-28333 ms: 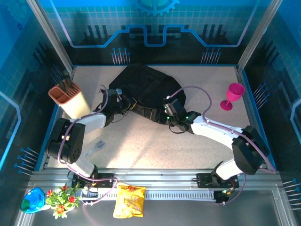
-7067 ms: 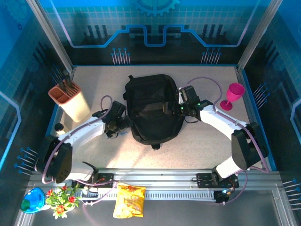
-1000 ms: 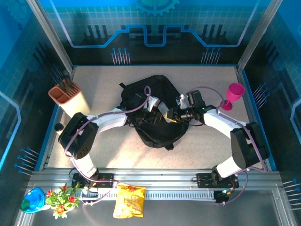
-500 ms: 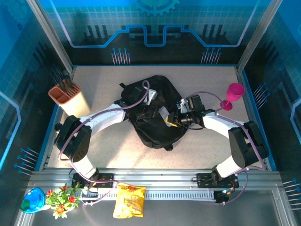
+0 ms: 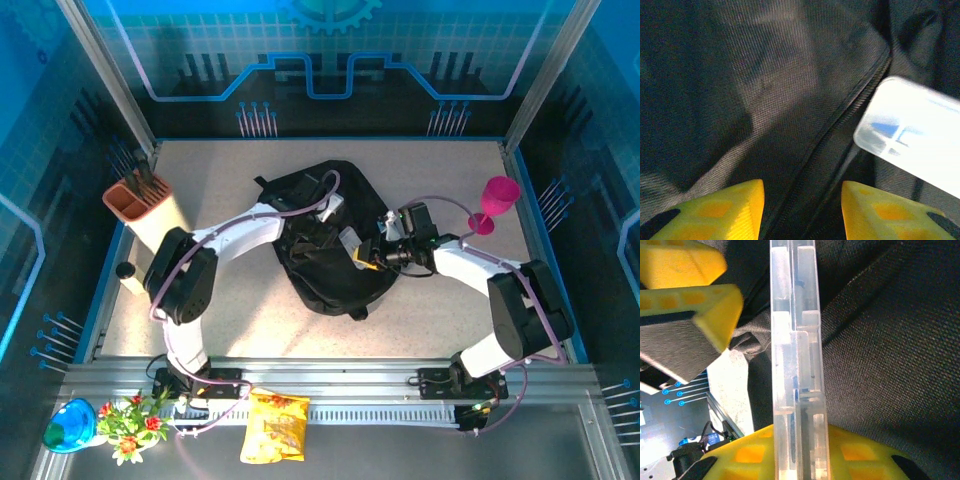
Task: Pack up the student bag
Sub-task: Place the personal item in the student bag.
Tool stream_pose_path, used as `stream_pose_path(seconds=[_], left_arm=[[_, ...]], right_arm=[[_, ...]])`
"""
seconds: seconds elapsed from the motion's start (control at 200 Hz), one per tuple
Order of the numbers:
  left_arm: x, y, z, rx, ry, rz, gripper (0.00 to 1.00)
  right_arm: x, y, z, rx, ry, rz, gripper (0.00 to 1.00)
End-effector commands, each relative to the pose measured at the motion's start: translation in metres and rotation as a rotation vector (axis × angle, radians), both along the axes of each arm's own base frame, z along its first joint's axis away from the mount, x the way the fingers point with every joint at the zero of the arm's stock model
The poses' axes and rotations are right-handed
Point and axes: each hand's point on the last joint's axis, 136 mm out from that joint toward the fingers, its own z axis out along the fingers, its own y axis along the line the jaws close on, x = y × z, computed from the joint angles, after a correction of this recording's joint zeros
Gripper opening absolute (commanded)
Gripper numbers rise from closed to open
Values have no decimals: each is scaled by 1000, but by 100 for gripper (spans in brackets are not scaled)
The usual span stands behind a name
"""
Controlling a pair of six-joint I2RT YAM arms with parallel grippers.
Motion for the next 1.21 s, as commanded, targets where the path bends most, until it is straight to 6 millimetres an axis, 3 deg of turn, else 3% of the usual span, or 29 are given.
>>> stream_pose_path(seconds=[0.0,0.31,0.535,0.815,1.201], left_arm=[[-2,-1,-8,64,51,-47,49],[11,13,-37,219,92,-16,55],[25,27,-48,302,58,85,33],[37,25,-16,242,-53,136,16],[29,7,26,20,-139,117,12]], right_arm=[[-27,-26,-35,-103,199,-85,16],[-28,-27,-40,-114,210,-88,16],[-26,-28,-42,-121,211,-92,16],[-26,-27,-41,-117,209,-88,16],[-15,-2,-18,30,247,-71,16]])
